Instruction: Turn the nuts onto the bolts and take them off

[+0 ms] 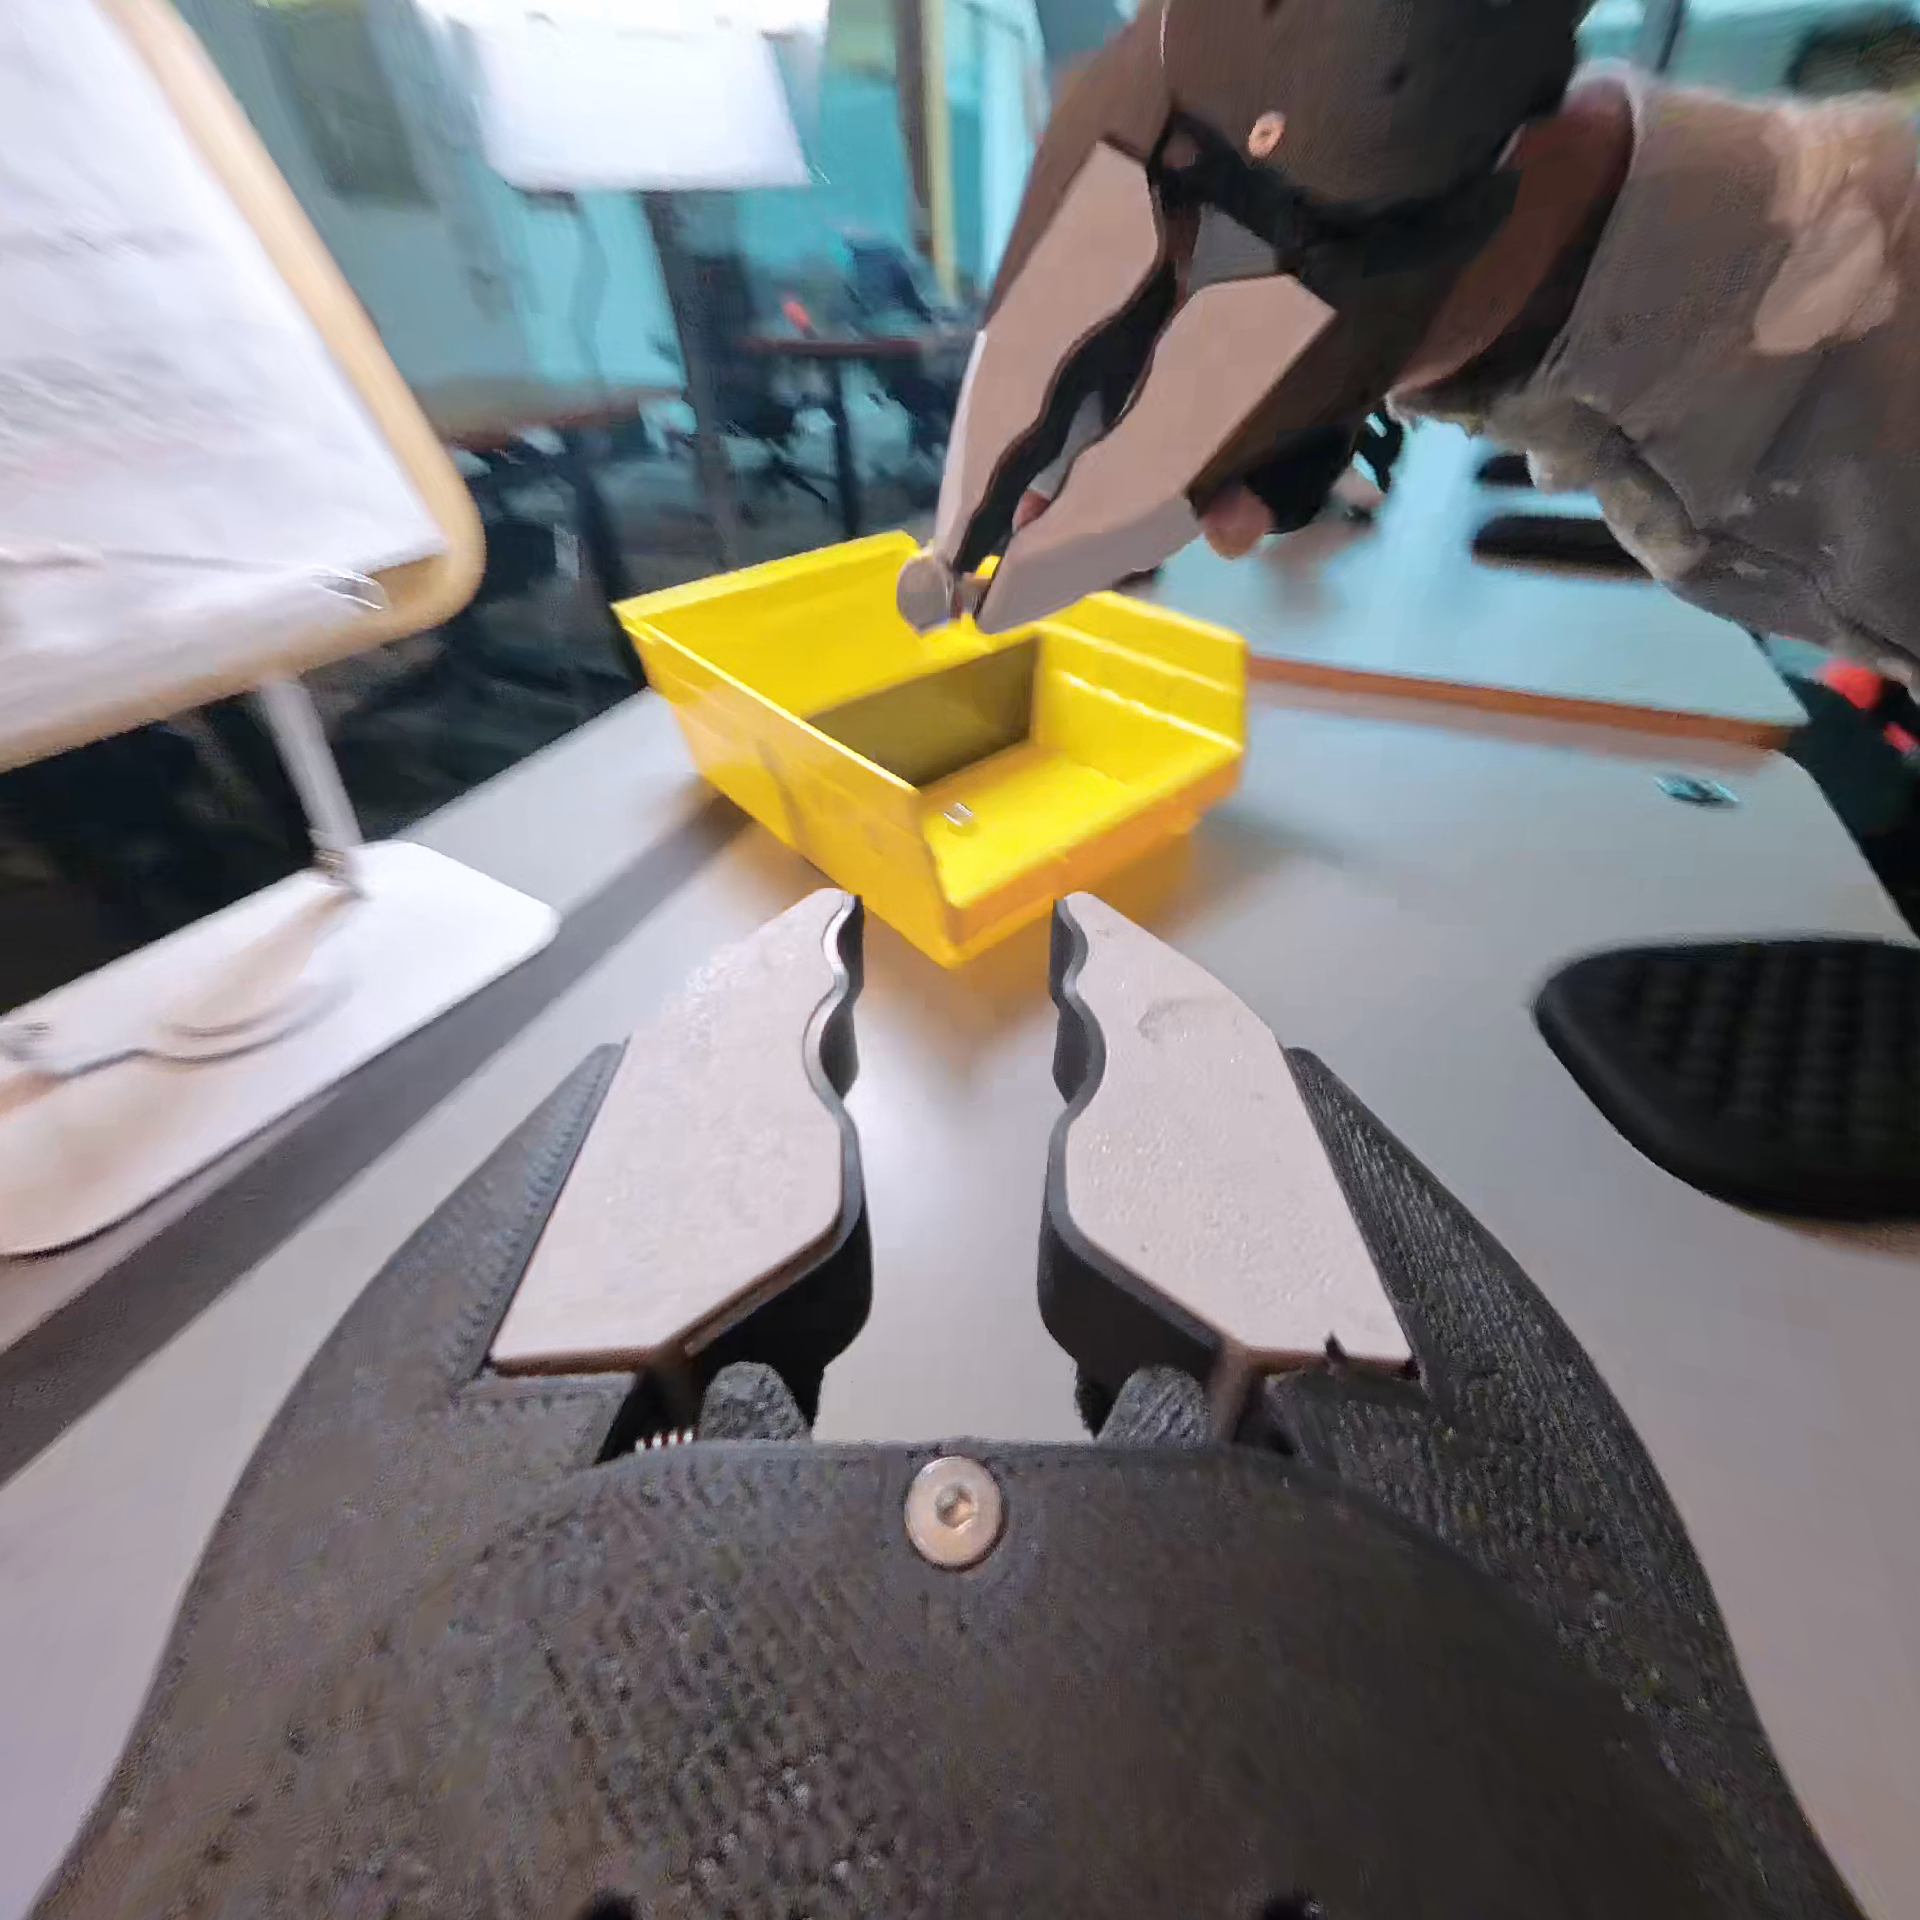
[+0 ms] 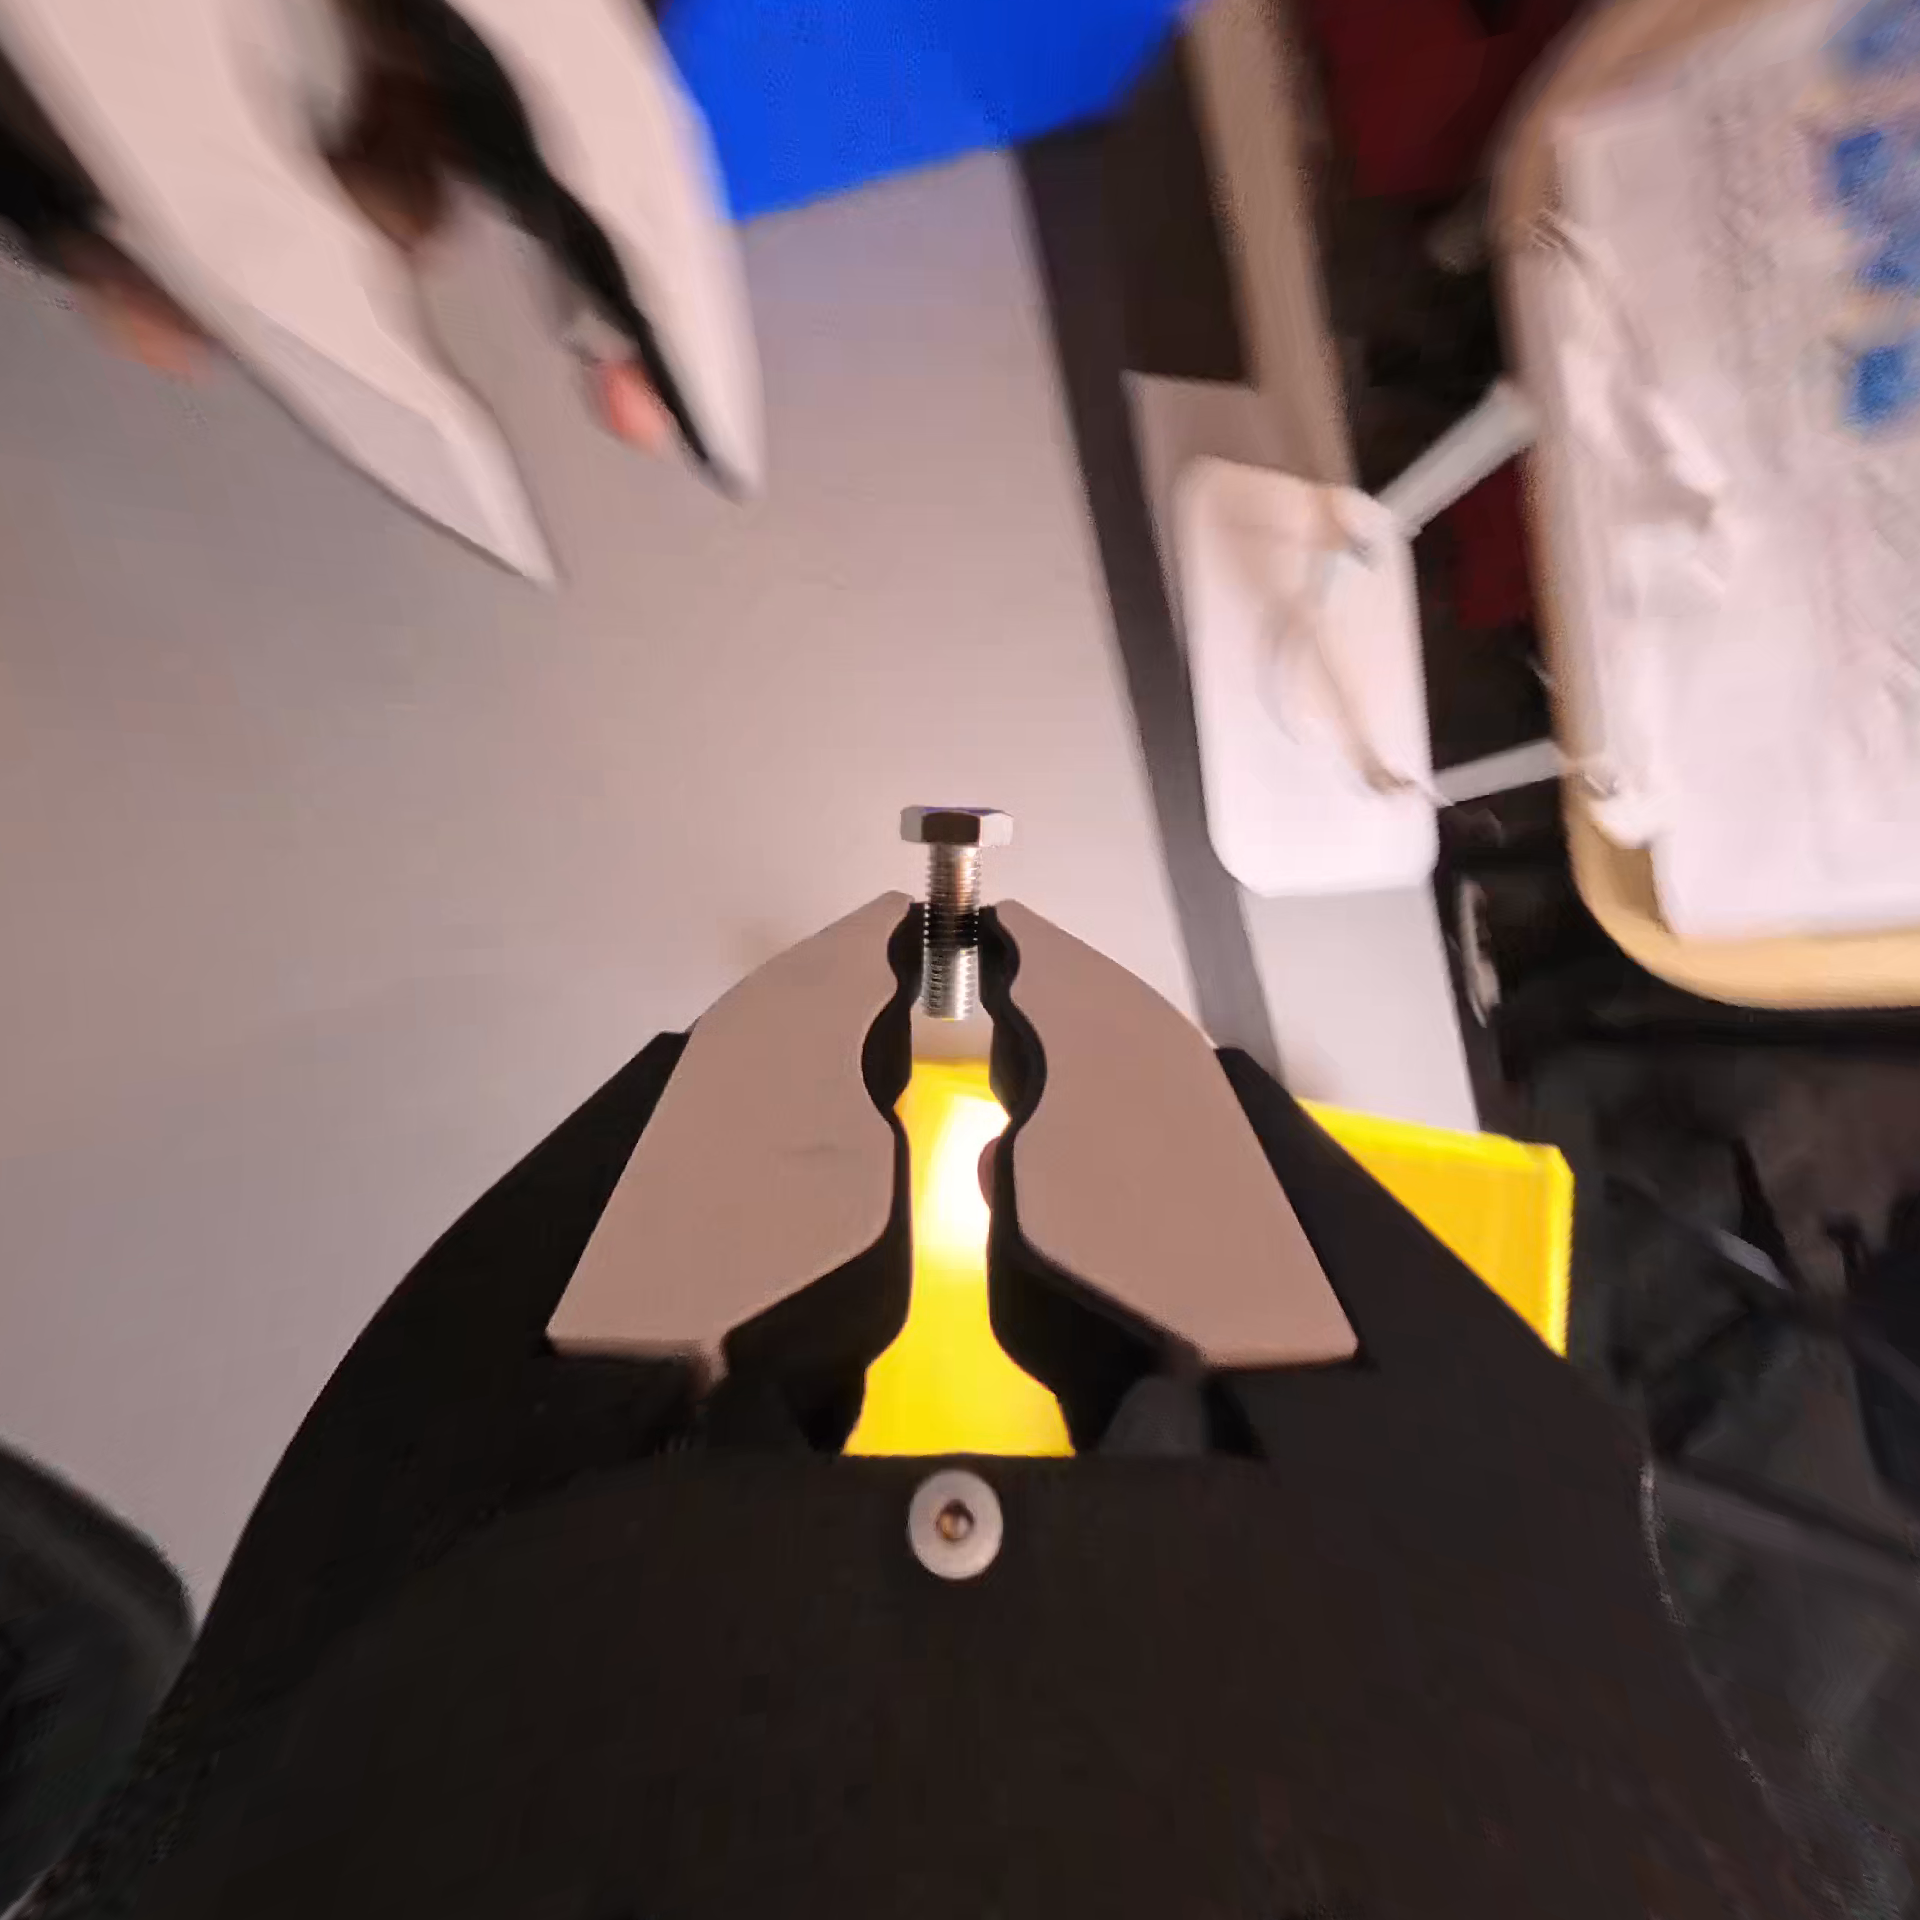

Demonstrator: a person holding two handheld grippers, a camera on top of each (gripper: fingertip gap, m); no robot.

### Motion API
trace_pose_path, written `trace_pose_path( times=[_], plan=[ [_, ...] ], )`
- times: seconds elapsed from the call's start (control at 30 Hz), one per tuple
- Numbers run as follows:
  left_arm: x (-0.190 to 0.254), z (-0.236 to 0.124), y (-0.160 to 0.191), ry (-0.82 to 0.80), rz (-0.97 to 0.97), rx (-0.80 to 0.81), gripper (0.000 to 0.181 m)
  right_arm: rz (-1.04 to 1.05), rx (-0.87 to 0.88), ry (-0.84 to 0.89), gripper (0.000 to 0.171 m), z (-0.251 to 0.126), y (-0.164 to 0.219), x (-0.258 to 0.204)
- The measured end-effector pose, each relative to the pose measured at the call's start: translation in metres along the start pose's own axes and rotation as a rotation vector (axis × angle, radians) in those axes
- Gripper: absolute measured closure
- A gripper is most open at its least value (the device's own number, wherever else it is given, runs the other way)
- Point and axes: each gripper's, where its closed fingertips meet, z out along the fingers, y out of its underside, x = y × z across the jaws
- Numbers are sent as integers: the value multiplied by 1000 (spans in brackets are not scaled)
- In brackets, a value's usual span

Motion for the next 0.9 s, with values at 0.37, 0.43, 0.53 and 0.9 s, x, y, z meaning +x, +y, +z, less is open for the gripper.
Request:
trace_pose_path(
  times=[0.37, 0.43, 0.53, 0.9],
  plan=[
    [-63, -35, -16, -315, -3, 193, 152, 785, -420, 374, 161, 22, 241, 180],
    [-71, -37, -11, -332, -11, 186, 154, 849, -493, 353, 161, 39, 268, 179],
    [-82, -40, -3, -354, -19, 173, 158, 929, -582, 314, 161, 61, 297, 173],
    [-99, -45, 10, -396, -30, 154, 161, 946, -691, 256, 157, 83, 323, 171]
  ],
)
